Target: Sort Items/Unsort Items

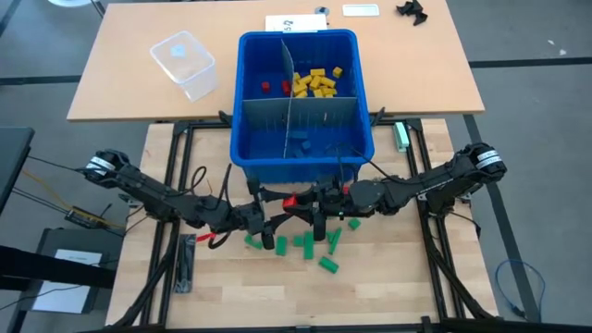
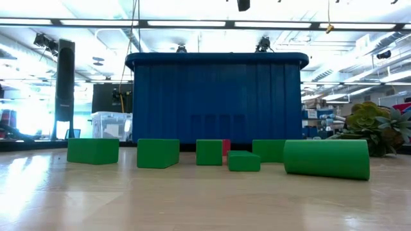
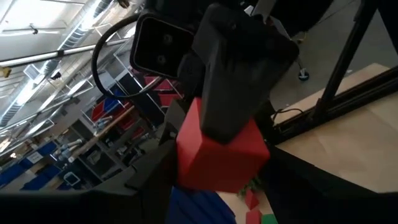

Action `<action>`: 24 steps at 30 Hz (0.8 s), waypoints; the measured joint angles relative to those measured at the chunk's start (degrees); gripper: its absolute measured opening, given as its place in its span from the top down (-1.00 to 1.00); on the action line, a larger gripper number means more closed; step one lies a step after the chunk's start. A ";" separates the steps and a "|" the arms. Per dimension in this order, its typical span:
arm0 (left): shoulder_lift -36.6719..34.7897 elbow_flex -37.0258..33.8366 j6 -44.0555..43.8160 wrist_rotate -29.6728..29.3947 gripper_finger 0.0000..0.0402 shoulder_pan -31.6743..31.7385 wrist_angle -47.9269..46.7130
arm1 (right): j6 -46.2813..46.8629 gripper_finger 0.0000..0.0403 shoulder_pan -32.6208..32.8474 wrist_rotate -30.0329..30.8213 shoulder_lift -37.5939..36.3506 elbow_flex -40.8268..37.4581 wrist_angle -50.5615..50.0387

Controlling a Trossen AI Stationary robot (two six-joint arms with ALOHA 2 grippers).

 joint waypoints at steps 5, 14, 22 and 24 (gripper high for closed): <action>0.02 0.00 -0.03 0.27 -0.08 0.00 0.16 | 0.22 0.32 0.00 -0.01 0.01 0.02 -0.02; 0.02 -0.02 -0.01 -0.01 0.24 0.33 0.29 | -0.14 0.15 -0.02 -0.94 0.02 0.02 -0.05; 0.02 0.17 -0.25 -1.55 0.27 0.33 2.07 | -8.10 -0.10 -0.09 -3.85 -3.09 -0.04 -1.50; 0.02 0.17 -0.92 -2.74 0.27 0.33 4.42 | -10.84 -0.14 -0.07 -3.85 -5.74 -0.04 -2.93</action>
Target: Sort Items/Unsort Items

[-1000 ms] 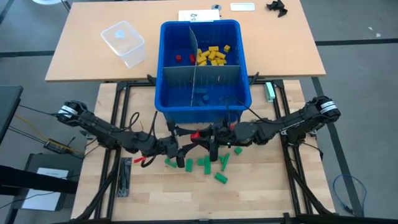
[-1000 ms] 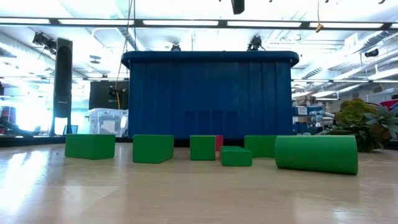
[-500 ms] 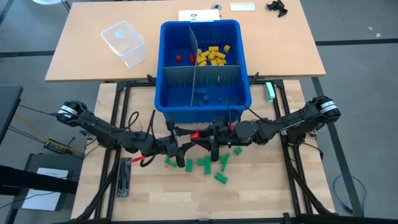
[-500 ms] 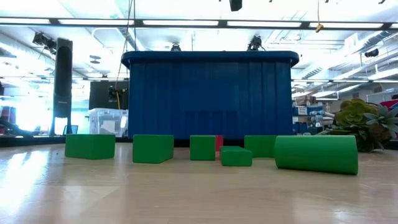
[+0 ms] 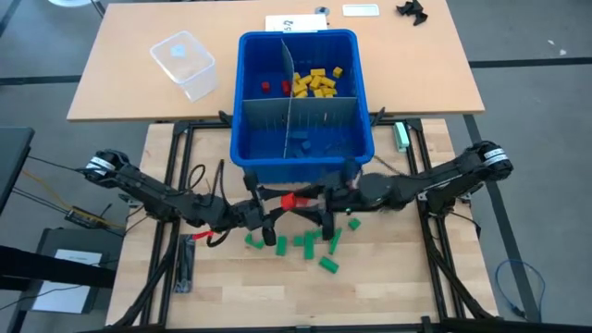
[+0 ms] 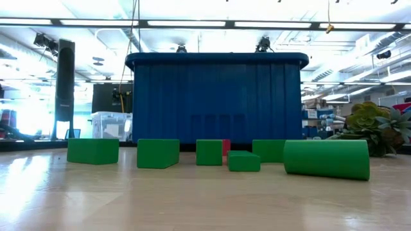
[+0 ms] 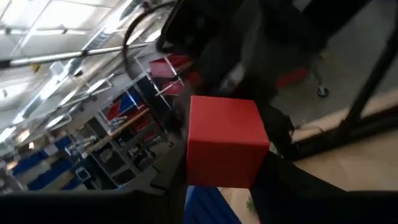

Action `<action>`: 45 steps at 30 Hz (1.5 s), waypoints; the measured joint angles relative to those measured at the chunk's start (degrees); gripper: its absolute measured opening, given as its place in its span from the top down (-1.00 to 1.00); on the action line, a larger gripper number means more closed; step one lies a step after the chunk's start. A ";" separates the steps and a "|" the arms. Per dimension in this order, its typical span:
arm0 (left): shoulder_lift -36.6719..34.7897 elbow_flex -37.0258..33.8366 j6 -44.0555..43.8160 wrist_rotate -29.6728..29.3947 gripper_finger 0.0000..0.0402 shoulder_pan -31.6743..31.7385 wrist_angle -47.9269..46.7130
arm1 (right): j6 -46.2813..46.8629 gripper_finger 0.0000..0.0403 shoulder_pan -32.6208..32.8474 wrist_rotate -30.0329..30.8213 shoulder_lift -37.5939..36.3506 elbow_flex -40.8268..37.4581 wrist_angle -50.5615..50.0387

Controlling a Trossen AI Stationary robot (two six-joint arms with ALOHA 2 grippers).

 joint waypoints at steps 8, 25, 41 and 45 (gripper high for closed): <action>0.04 2.23 -2.91 -4.91 0.26 0.44 0.87 | -7.58 -0.15 0.16 3.92 -10.24 0.07 -11.36; 0.11 32.25 -12.63 -8.83 0.25 22.59 -51.34 | -7.92 -0.10 0.37 18.14 -18.90 0.12 -38.16; 7.13 37.61 -23.23 23.06 0.25 63.32 -56.01 | -6.90 -0.09 0.26 22.60 -8.00 0.13 -38.64; 13.13 40.45 -23.22 26.91 0.25 67.01 -57.95 | -6.67 -0.09 0.11 22.71 -7.07 0.11 -38.77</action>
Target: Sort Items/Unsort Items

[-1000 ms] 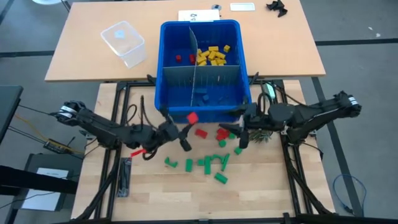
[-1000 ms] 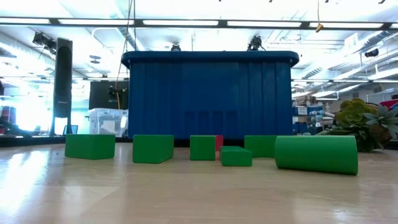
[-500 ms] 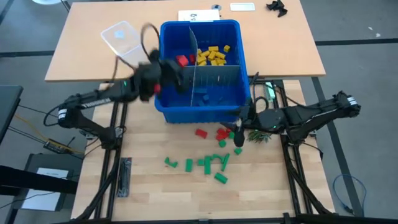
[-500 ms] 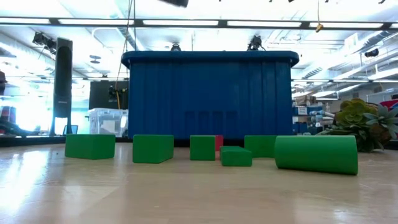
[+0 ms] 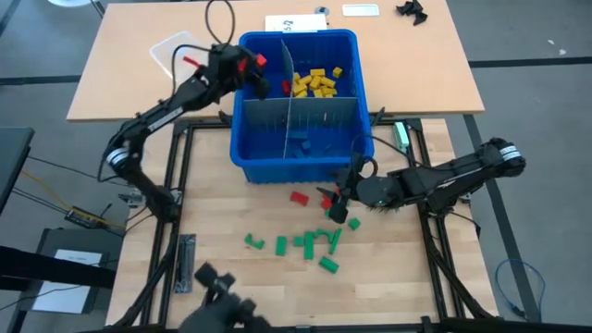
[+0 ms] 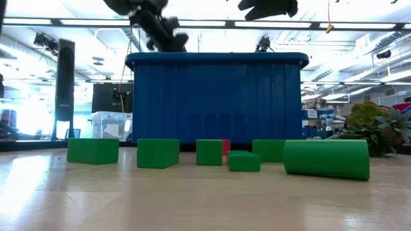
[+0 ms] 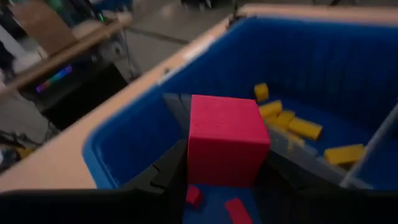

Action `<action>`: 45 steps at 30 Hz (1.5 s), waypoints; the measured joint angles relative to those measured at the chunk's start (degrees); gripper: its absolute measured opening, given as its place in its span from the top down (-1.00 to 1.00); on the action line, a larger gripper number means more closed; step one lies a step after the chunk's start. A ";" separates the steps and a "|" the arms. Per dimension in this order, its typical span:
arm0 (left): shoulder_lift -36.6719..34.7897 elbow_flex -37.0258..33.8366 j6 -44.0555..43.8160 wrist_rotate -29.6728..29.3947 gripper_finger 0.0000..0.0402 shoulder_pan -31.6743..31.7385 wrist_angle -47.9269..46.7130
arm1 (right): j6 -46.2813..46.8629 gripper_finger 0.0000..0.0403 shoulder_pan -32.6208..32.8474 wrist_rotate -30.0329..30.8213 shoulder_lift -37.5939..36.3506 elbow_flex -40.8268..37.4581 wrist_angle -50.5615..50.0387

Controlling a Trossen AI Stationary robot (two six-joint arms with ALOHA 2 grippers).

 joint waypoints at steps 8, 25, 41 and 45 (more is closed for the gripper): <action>6.38 3.49 0.34 0.15 0.09 2.10 -0.35 | 0.83 -0.09 -0.39 0.00 0.62 0.02 -0.31; -7.95 4.49 0.63 4.13 -0.17 -7.61 -13.31 | 1.78 -0.09 1.00 -3.48 0.40 0.00 -1.23; -25.73 -16.64 -11.60 -10.71 -0.08 -43.96 -13.30 | 5.68 -0.08 6.36 -9.70 0.68 0.02 -6.43; -27.02 -24.81 -14.84 -12.91 -0.08 -50.34 -7.34 | 10.28 -0.11 5.59 -10.99 0.68 -0.35 -15.31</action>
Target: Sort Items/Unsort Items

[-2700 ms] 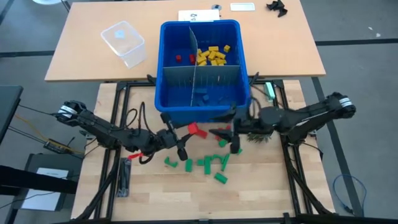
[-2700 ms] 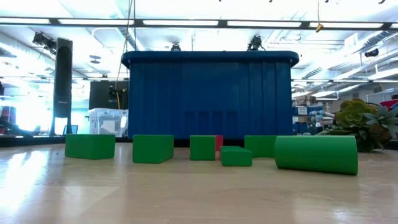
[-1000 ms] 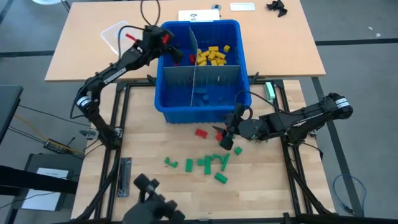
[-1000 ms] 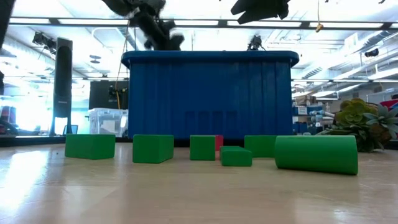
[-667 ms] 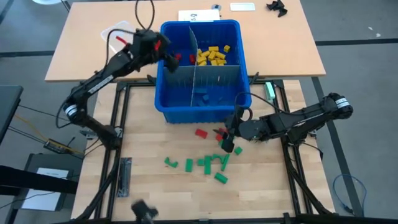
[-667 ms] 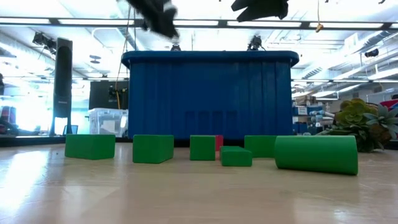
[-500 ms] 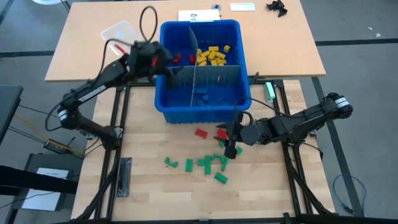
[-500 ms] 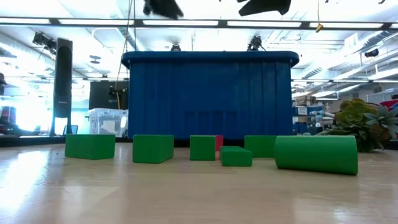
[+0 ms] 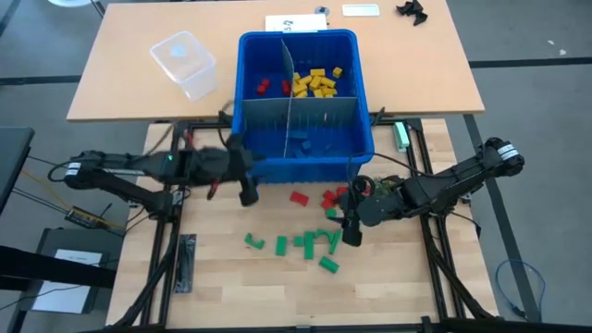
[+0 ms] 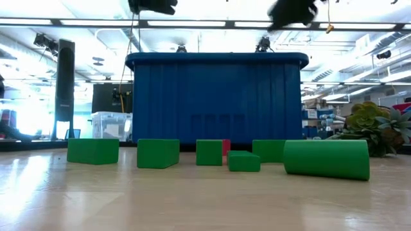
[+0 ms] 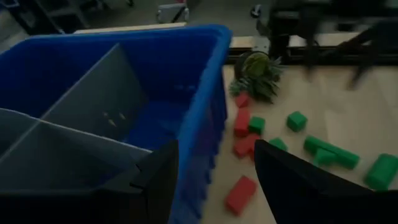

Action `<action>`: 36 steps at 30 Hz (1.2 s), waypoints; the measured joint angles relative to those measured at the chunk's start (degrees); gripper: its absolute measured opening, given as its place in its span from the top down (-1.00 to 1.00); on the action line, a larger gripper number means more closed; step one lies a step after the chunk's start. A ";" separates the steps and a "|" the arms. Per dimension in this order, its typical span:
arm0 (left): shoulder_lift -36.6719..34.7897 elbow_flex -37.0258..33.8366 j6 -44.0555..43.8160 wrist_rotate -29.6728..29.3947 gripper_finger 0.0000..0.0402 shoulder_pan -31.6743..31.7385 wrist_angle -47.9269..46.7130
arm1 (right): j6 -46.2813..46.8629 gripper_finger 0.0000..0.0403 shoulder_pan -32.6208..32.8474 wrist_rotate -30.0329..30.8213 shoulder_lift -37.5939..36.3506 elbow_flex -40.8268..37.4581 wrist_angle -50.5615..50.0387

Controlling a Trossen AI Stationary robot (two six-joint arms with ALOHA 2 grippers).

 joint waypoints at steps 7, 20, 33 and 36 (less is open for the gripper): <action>0.89 -4.57 -1.59 -6.84 -0.08 -8.73 7.63 | 8.76 -0.32 -3.34 1.48 0.00 -9.09 -6.36; 2.76 -4.64 -1.29 -9.26 -0.08 -11.15 10.04 | 2.35 -0.19 -14.57 1.47 0.03 -24.66 3.51; 2.95 -4.64 -2.68 -9.22 -0.08 -11.15 10.05 | 6.31 0.00 -22.16 1.64 0.00 -33.80 22.61; 2.95 -4.62 -3.02 -9.21 -0.08 -11.15 10.09 | 6.19 0.04 -22.87 0.68 -0.07 -34.94 23.06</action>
